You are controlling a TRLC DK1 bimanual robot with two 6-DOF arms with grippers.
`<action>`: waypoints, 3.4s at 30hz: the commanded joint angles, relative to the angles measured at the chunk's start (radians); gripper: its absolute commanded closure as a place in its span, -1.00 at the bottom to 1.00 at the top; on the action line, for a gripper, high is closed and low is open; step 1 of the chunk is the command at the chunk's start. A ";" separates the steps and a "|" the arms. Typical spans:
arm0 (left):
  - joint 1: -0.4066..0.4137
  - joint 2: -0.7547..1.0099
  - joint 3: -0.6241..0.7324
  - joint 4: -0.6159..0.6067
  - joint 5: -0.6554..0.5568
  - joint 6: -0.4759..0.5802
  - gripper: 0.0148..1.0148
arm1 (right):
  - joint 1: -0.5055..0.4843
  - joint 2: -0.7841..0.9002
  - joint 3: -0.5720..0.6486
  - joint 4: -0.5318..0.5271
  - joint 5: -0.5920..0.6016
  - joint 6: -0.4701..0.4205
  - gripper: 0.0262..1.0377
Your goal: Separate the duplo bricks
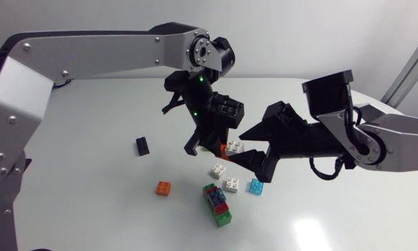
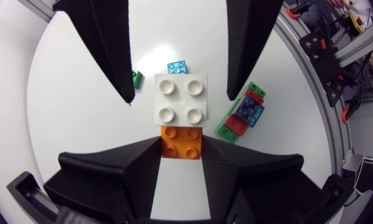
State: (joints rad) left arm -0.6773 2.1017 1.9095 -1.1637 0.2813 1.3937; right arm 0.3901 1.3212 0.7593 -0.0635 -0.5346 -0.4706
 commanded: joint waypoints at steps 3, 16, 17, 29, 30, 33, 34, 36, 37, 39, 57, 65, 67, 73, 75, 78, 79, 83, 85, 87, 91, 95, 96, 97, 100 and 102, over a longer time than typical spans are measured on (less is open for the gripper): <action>-0.001 -0.037 -0.004 -0.004 0.010 -0.007 0.59 | -0.027 0.012 -0.017 0.014 -0.013 -0.003 -0.55; -0.005 -0.040 -0.004 0.007 0.010 -0.013 0.59 | -0.023 0.021 -0.023 0.011 -0.028 -0.003 -0.16; -0.005 -0.040 -0.004 0.007 0.010 -0.013 0.59 | -0.022 0.023 -0.025 0.010 -0.028 -0.003 -0.12; -0.007 -0.048 -0.007 0.009 0.013 -0.019 0.59 | 0.003 0.035 -0.034 0.010 -0.027 0.003 0.34; -0.007 -0.049 -0.009 0.009 0.015 -0.019 0.59 | 0.004 0.035 -0.032 0.007 -0.027 0.004 0.34; -0.007 -0.051 -0.010 0.009 0.015 -0.019 0.59 | 0.004 0.029 -0.026 -0.001 -0.027 0.007 0.35; -0.007 -0.054 -0.013 0.012 0.015 -0.019 0.59 | 0.004 0.027 -0.025 -0.002 -0.027 0.009 0.35; -0.007 -0.055 -0.026 0.018 0.015 -0.019 0.59 | 0.007 0.026 -0.023 -0.007 -0.027 0.009 0.35; -0.008 -0.057 -0.030 0.019 0.015 -0.019 0.59 | 0.009 0.026 -0.023 -0.007 -0.027 0.010 0.35; -0.008 -0.060 -0.043 0.029 0.015 -0.019 0.59 | 0.009 0.024 -0.023 -0.007 -0.027 0.013 0.35; -0.022 -0.098 -0.145 0.122 0.013 -0.033 0.59 | 0.038 0.013 0.015 -0.053 -0.031 0.084 0.35; -0.011 -0.098 -0.125 0.079 0.021 -0.030 0.59 | 0.119 -0.056 -0.037 0.007 0.114 0.064 0.35; -0.011 -0.098 -0.127 0.070 0.021 -0.028 0.59 | 0.119 -0.066 -0.037 0.013 0.125 0.063 0.35; 0.002 -0.106 -0.144 0.078 0.024 -0.025 0.59 | 0.105 -0.077 -0.040 0.013 0.127 0.061 0.35; 0.008 -0.111 -0.148 0.079 0.024 -0.024 0.59 | 0.085 -0.079 -0.044 0.013 0.117 0.061 0.35; 0.027 -0.115 -0.155 0.082 0.022 -0.016 0.59 | 0.047 -0.080 -0.051 0.013 0.101 0.053 0.35; 0.036 -0.115 -0.158 0.085 0.022 -0.013 0.59 | 0.027 -0.080 -0.054 0.013 0.084 0.052 0.35; 0.088 -0.118 -0.175 0.104 -0.010 0.007 0.59 | -0.046 -0.086 -0.068 0.007 0.056 0.024 0.35; 0.117 -0.118 -0.190 0.108 -0.030 0.019 0.59 | -0.082 -0.085 -0.075 0.007 0.042 0.009 0.35; 0.147 -0.117 -0.233 0.145 -0.079 0.042 0.59 | -0.112 -0.080 -0.080 0.007 0.028 -0.003 0.35; 0.209 -0.098 -0.302 0.223 -0.171 0.084 0.59 | -0.152 -0.047 -0.084 0.010 0.018 -0.033 0.35; 0.260 -0.035 -0.310 0.268 -0.228 0.099 0.59 | -0.163 0.003 -0.077 0.030 0.016 -0.045 0.35; 0.269 -0.022 -0.310 0.279 -0.235 0.102 0.59 | -0.163 0.016 -0.072 0.037 0.016 -0.045 0.35; 0.275 -0.009 -0.310 0.288 -0.241 0.102 0.59 | -0.161 0.032 -0.069 0.045 0.016 -0.046 0.35; 0.286 0.020 -0.316 0.309 -0.268 0.107 0.59 | -0.161 0.082 -0.057 0.060 0.021 -0.056 0.35; 0.291 0.035 -0.325 0.329 -0.280 0.108 0.58 | -0.160 0.115 -0.049 0.070 0.024 -0.062 0.35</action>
State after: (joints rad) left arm -0.3923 2.0975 1.6096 -0.8436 0.0128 1.4734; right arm 0.2337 1.3949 0.7021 -0.0116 -0.5091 -0.5083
